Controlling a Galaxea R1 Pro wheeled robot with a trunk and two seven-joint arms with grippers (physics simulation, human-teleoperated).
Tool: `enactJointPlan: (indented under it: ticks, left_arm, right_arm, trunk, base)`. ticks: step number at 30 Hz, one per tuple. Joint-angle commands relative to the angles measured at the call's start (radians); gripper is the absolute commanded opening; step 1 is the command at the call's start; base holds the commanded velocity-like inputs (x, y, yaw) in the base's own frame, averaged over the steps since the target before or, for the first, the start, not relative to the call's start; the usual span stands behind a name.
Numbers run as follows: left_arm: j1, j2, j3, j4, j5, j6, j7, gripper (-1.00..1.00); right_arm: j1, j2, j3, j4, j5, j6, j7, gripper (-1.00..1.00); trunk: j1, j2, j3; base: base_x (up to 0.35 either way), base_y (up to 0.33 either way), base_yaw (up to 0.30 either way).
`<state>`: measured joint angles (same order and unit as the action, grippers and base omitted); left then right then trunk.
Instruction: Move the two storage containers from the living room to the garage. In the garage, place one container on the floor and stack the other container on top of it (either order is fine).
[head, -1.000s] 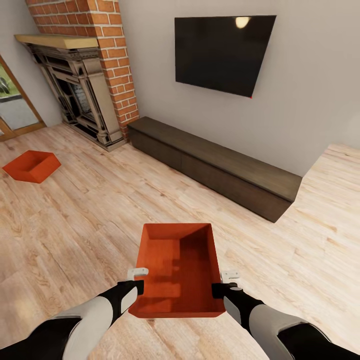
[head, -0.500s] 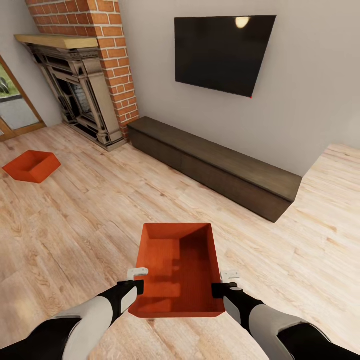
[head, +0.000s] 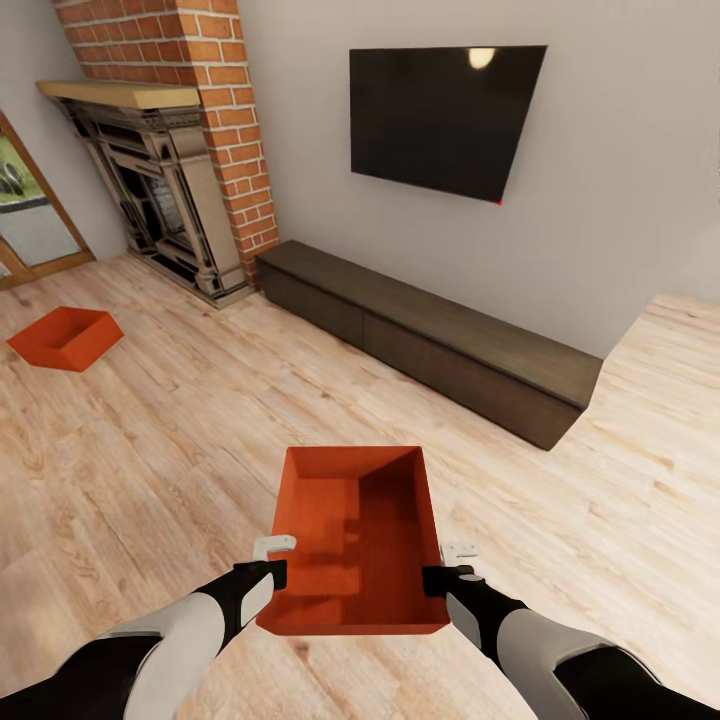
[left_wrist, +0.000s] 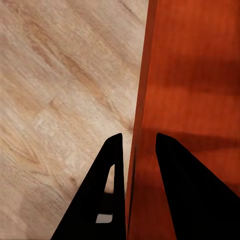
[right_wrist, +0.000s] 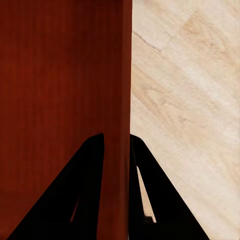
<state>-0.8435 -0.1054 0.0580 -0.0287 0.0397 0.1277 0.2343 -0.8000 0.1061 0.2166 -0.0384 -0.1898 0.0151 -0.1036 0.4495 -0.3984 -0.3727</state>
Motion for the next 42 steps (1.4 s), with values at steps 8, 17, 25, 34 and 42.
enactJointPlan:
  ticks: [8, 17, 25, 34, 42]
  left_arm:
    - [0.000, 0.003, 0.000, 0.000, 0.002, 0.006, 0.077, -1.00]
    - [0.000, 0.004, 0.003, 0.000, 0.003, 0.006, 0.071, -1.00]
    - [0.000, 0.006, 0.005, 0.000, 0.003, 0.006, 0.066, -1.00]
    - [0.000, 0.006, 0.005, 0.000, 0.005, 0.007, 0.065, -1.00]
    - [0.000, 0.010, 0.005, 0.000, 0.005, 0.008, 0.063, -1.00]
  right_arm:
    - [-0.001, -0.005, 0.016, -0.002, -0.005, 0.000, -0.005, -1.00]
    - [-0.001, -0.005, 0.016, -0.002, -0.005, 0.000, -0.005, -1.00]
    - [-0.001, -0.005, 0.016, -0.002, -0.005, 0.000, -0.005, -1.00]
    - [-0.001, -0.005, 0.017, -0.002, -0.005, 0.000, -0.005, -1.00]
    - [-0.001, -0.005, 0.016, -0.002, -0.005, 0.000, -0.005, -1.00]
  trunk:
    - [0.001, -0.002, 0.011]
    - [0.001, -0.002, 0.025]
    - [0.001, -0.002, 0.037]
    - [0.001, -0.002, 0.051]
    - [0.001, -0.002, 0.063]
  base:
    - [0.000, 0.000, 0.000]
    - [0.000, 0.000, 0.000]
    - [0.000, 0.000, 0.000]
    - [0.000, 0.000, 0.000]
    - [0.000, 0.000, 0.000]
